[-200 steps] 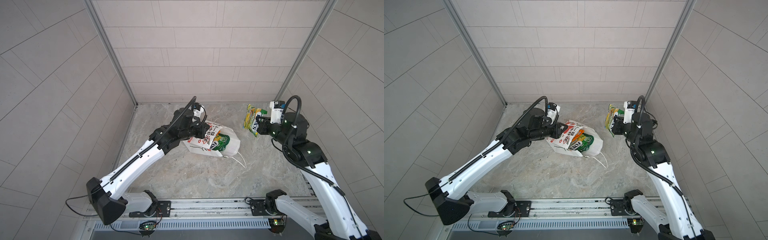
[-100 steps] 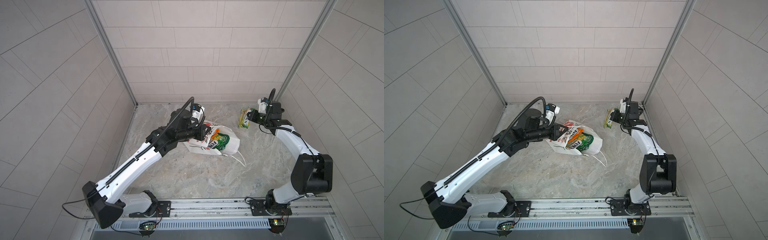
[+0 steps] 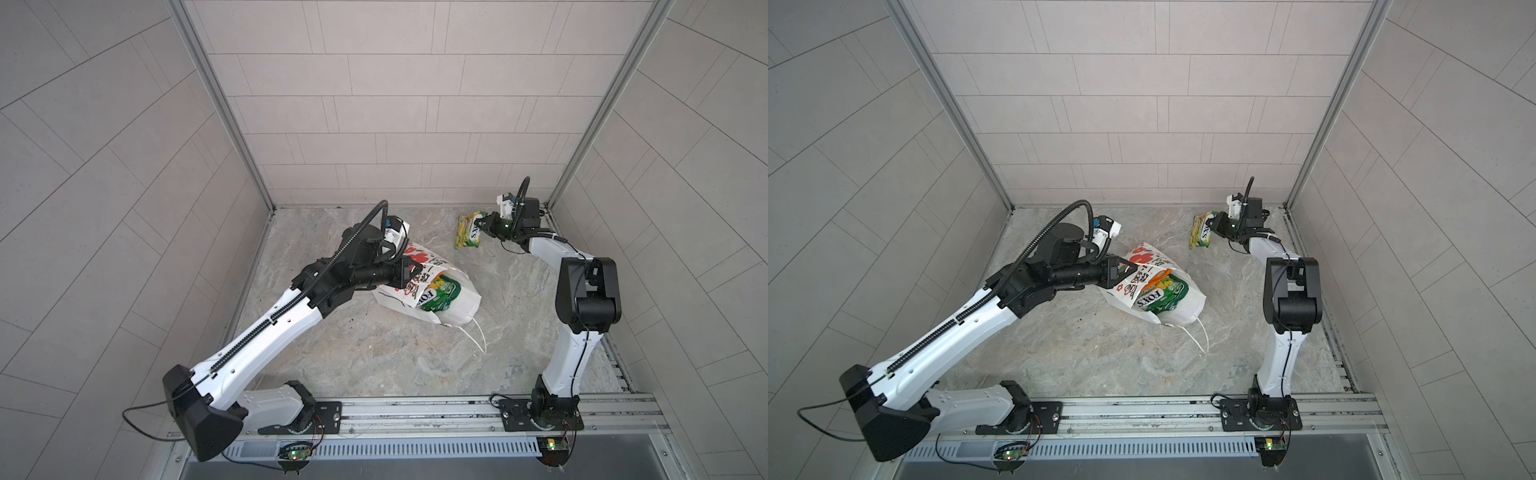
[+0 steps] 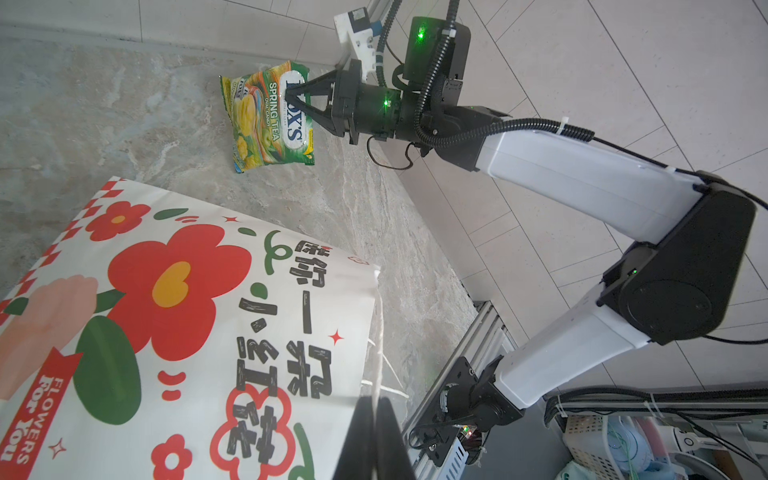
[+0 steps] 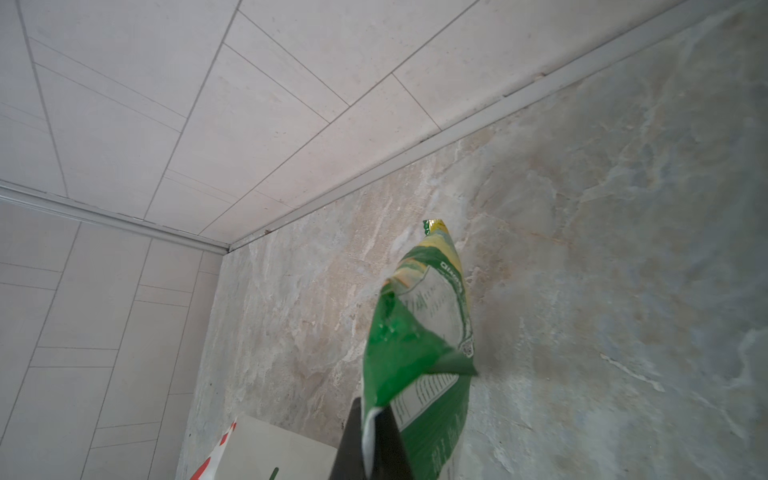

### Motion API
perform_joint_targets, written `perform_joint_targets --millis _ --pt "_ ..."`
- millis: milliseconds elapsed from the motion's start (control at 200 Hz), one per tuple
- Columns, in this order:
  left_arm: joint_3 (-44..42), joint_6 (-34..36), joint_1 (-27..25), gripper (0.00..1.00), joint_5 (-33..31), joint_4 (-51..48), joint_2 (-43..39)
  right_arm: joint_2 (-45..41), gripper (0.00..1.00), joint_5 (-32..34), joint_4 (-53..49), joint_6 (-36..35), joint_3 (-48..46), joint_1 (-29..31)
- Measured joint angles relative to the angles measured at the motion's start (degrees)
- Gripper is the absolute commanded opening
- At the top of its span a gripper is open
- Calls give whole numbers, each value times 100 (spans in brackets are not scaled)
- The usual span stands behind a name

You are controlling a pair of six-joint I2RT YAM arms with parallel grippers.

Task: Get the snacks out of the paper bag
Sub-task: 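Open the right gripper to drop the packet on the table beyond the bag, then move the right gripper back to the bag opening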

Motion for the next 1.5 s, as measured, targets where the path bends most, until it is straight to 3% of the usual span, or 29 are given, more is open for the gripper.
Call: perform_joint_targets --millis 255,295,430,595,786,956,1206,1501 --pt "-26 -2 -2 0 -4 -52 -63 227 0 826 -1207 -745 402 -203" --pt "-28 -2 -2 0 -7 -50 -63 271 8 992 -1416 -852 505 -208" --pt "-52 -42 -2 0 0 -24 -61 330 15 1397 -1867 -1056 667 -205" --pt "-79 -90 -2 0 28 24 -48 330 48 1766 -2166 -1165 664 -205" --pt "-81 -105 -2 0 46 74 -44 109 56 1987 -2417 -1113 483 -245" --pt "-96 -105 -4 0 59 83 -44 -1174 56 1773 -2439 -962 -409 -273" --pt "-155 -98 -4 0 96 125 -39 -3775 56 822 -2011 -461 -2039 -267" --pt "-175 -83 -4 0 81 127 -39 -5952 52 -4 -1696 131 -3598 -15"
